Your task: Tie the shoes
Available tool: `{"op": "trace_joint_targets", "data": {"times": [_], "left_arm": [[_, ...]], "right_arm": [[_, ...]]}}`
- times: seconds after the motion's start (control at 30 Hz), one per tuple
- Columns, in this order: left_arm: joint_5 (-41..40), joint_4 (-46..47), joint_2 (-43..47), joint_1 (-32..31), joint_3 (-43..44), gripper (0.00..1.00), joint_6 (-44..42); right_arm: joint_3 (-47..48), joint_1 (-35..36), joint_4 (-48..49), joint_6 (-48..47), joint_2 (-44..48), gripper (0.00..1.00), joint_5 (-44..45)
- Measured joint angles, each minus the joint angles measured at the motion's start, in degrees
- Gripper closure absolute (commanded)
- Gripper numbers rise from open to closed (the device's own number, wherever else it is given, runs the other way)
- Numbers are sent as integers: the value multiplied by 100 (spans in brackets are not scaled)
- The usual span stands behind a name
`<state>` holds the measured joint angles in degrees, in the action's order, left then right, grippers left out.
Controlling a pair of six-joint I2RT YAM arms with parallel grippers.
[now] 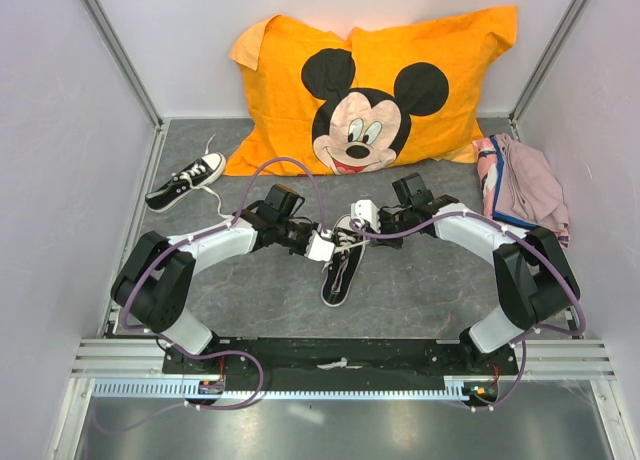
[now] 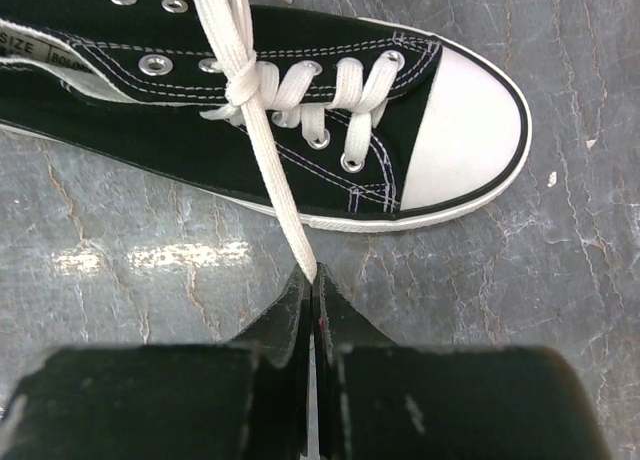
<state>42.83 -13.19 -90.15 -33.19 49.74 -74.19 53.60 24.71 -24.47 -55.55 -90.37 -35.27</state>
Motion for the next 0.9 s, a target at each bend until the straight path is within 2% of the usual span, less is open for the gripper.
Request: {"op": "trace_joint_targets", "data": {"times": [0.4,0.7,0.73,0.77,0.8,0.83,0.87,0.9], "left_arm": [[76,-7,90,-52,-66,98,0],[-37,-50,247,-256,-90,98,225],[-63,-50,258,-258,-90,98,260],[-81,-48,260,-258,-90,92,286],[-101,-50,260,-256,-90,76,315],[-138,-55,260,-256,-90,69,348],[-173,-72,262,-256,-90,60,378],[-208,-127,271,-251,-90,56,448]], "right_arm": [[22,-57,0,-15,-103,100,57],[428,-61,-26,192,-304,100,81],[457,-61,-42,203,-310,95,76],[472,-59,-63,208,-313,86,70],[479,-57,-96,210,-313,77,66],[483,-52,-162,188,-313,60,61],[485,-50,-216,190,-313,51,81],[485,-55,-286,216,-310,37,103]]}}
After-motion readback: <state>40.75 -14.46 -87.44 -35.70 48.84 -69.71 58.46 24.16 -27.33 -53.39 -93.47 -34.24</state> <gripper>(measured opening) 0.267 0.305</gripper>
